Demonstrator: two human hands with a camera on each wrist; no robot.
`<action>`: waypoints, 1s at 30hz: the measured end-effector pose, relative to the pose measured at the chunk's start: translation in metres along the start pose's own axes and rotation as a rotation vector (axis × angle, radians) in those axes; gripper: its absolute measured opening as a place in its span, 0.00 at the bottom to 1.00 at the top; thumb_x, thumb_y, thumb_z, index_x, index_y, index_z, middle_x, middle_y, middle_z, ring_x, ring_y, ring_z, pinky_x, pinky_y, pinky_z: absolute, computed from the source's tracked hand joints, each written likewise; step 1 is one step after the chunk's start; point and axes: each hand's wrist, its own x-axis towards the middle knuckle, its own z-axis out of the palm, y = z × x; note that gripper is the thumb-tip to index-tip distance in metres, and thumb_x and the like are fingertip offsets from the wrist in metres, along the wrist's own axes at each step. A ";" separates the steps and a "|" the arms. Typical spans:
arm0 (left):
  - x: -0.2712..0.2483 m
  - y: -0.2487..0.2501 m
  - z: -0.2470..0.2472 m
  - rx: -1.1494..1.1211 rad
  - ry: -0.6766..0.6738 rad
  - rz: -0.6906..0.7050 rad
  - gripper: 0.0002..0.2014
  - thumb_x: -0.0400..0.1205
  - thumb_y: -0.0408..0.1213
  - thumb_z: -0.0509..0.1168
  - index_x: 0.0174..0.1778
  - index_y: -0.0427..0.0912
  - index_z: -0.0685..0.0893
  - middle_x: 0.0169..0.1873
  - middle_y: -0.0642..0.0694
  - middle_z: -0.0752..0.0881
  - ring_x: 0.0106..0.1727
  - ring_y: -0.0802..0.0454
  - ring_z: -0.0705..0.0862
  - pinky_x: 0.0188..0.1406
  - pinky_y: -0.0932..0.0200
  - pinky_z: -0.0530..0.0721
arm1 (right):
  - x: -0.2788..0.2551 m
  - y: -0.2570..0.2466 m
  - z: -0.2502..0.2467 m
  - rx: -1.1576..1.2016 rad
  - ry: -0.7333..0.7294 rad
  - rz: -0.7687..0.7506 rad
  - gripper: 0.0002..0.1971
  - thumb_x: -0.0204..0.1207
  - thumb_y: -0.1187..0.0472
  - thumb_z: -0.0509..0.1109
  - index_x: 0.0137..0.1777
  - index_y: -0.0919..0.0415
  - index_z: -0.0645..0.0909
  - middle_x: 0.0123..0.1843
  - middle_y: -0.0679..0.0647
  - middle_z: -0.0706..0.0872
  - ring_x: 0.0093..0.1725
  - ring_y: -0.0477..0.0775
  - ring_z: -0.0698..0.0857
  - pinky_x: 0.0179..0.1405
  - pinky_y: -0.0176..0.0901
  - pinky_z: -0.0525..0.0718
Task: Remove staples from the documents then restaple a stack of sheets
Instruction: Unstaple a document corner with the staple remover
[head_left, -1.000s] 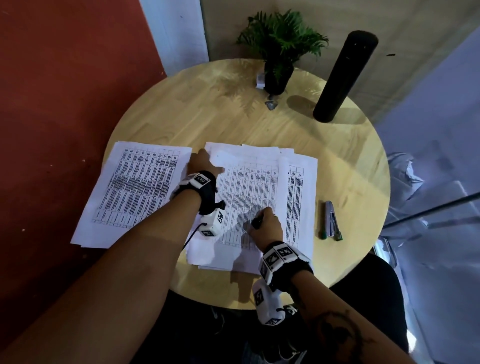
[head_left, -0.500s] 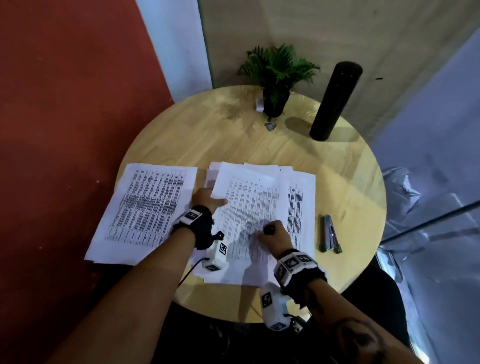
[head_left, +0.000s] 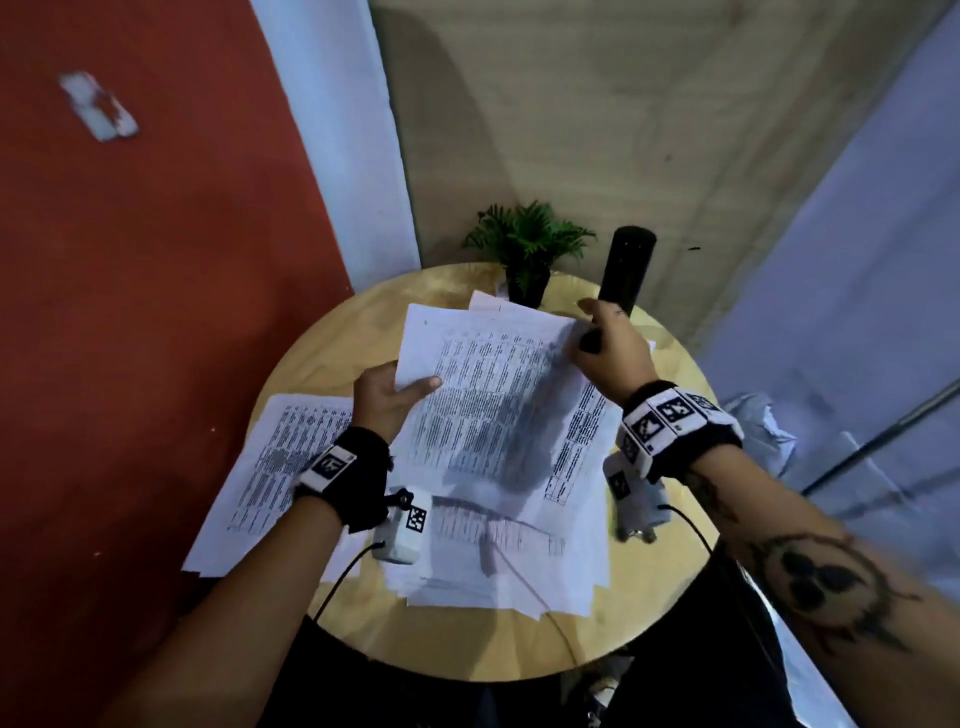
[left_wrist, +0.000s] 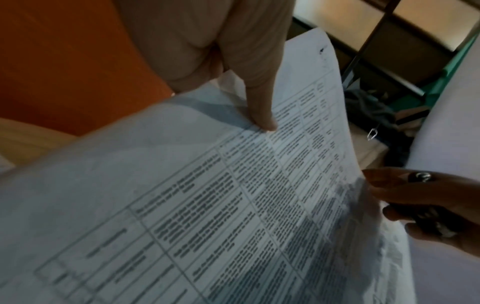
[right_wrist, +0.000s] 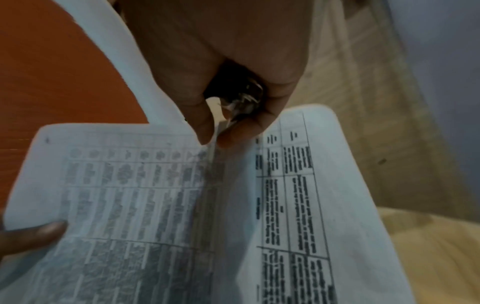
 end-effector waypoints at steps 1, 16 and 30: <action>-0.001 0.006 -0.003 -0.021 0.006 0.001 0.13 0.72 0.26 0.74 0.52 0.35 0.86 0.48 0.41 0.87 0.32 0.77 0.82 0.38 0.74 0.80 | 0.004 -0.003 -0.006 -0.030 -0.018 -0.018 0.24 0.70 0.67 0.70 0.67 0.64 0.75 0.62 0.66 0.80 0.63 0.66 0.79 0.55 0.52 0.78; -0.004 0.180 -0.029 0.758 0.071 0.623 0.43 0.58 0.70 0.69 0.69 0.54 0.78 0.66 0.52 0.78 0.70 0.50 0.69 0.66 0.50 0.60 | 0.001 -0.101 -0.095 -0.128 -0.068 -0.300 0.13 0.71 0.63 0.73 0.32 0.49 0.72 0.41 0.53 0.80 0.49 0.58 0.80 0.39 0.42 0.67; -0.007 0.232 -0.031 0.625 -0.351 0.674 0.09 0.71 0.57 0.66 0.42 0.60 0.77 0.24 0.63 0.81 0.31 0.64 0.78 0.33 0.64 0.71 | -0.016 -0.119 -0.151 0.030 -0.014 -0.331 0.16 0.69 0.62 0.77 0.31 0.48 0.71 0.27 0.43 0.77 0.27 0.41 0.76 0.34 0.38 0.74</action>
